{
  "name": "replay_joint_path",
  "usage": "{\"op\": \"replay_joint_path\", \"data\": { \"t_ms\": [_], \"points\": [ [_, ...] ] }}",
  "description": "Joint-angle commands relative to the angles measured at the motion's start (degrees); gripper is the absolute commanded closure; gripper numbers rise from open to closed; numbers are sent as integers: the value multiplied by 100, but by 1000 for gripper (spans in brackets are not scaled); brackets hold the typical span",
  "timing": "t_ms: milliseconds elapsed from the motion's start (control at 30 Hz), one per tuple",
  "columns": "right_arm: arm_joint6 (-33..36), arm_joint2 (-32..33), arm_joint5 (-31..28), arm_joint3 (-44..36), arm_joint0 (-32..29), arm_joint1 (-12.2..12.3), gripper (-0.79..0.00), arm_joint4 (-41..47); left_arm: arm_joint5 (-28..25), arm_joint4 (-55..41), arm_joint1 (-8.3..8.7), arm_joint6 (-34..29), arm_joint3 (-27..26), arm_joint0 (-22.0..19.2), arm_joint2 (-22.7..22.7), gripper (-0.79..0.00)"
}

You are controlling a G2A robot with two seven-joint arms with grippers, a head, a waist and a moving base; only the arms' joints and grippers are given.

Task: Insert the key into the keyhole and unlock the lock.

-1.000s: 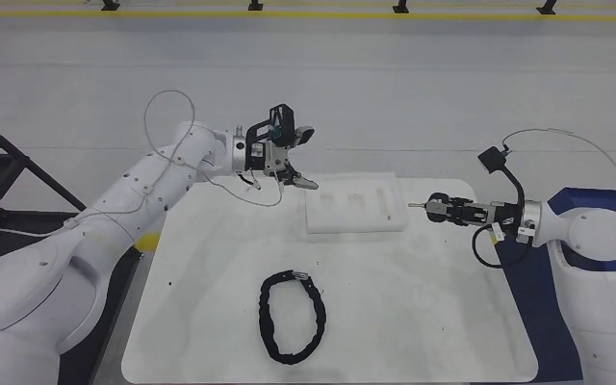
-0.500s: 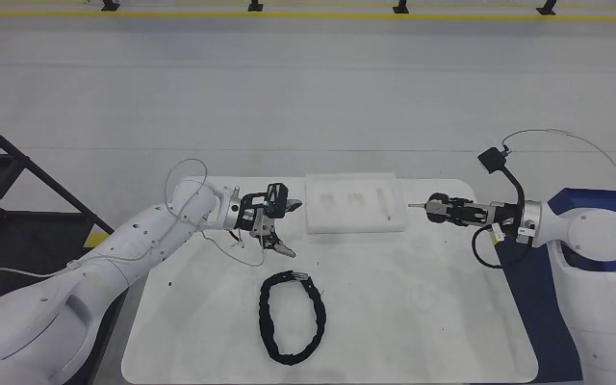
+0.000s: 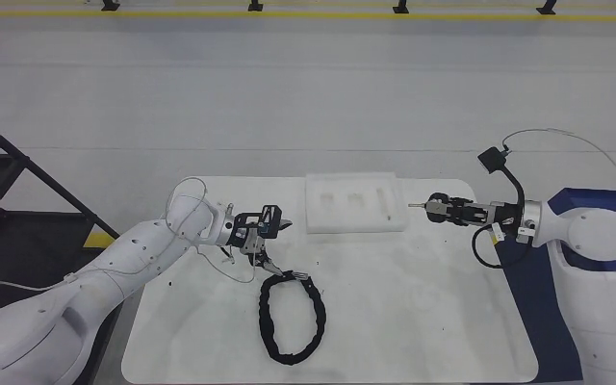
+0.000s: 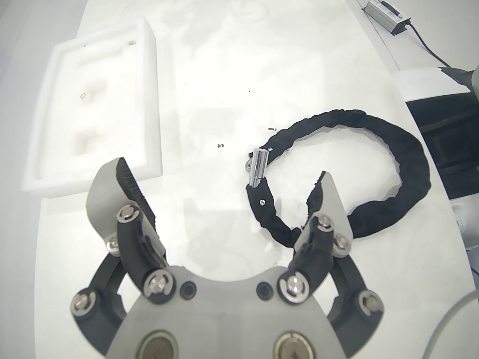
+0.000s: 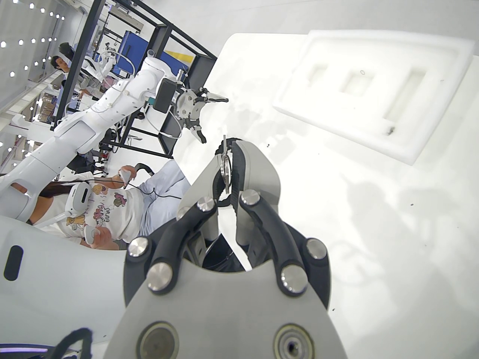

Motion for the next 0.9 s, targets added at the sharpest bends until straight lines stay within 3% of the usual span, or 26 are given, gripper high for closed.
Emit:
{"op": "replay_joint_path", "data": {
  "t_ms": [0,200,433,867],
  "points": [
    [0,0,0,0,0,0,0,0,0,0,0,0,0,0,0,-785],
    [0,0,0,0,0,0,0,0,34,-11,0,-14,-4,20,-5,-785],
    [0,0,0,0,0,0,0,0,48,-17,-95,-503,137,341,11,-785],
    [0,0,0,0,0,0,0,0,182,561,-514,277,743,600,124,-785]
  ]
}}
